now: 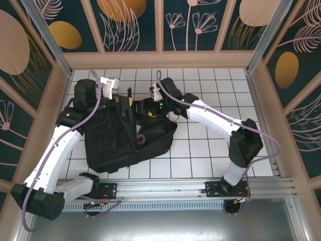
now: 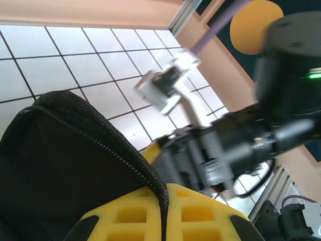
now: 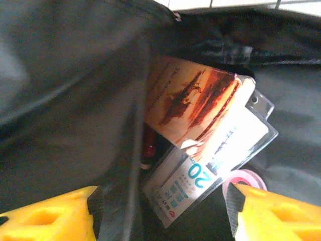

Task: Pack the student bag
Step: Place the book in the student bag, then move the student bag to the center of the table, then close the student bag at the center of the table.

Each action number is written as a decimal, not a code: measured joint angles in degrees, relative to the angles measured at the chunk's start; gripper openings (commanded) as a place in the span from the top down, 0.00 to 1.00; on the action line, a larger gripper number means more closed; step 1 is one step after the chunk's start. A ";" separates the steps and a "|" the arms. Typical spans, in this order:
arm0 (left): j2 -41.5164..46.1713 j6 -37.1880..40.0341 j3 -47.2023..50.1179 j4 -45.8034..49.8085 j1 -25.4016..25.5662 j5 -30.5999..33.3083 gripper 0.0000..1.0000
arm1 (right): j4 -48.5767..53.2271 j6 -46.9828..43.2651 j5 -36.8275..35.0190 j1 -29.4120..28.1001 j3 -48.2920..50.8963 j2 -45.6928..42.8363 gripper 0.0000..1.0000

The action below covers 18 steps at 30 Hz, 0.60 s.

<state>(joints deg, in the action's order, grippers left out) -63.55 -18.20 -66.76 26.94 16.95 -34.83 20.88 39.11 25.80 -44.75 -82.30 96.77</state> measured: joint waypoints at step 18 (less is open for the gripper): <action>-4.22 -3.10 -0.44 -2.75 1.18 -0.87 1.00 | 13.97 -14.71 -17.09 4.48 -4.37 7.34 0.21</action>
<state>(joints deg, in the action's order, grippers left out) -67.77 -21.30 -67.20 24.18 18.13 -35.70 34.85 24.40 8.71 -40.27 -86.67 104.12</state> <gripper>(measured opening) 0.076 0.802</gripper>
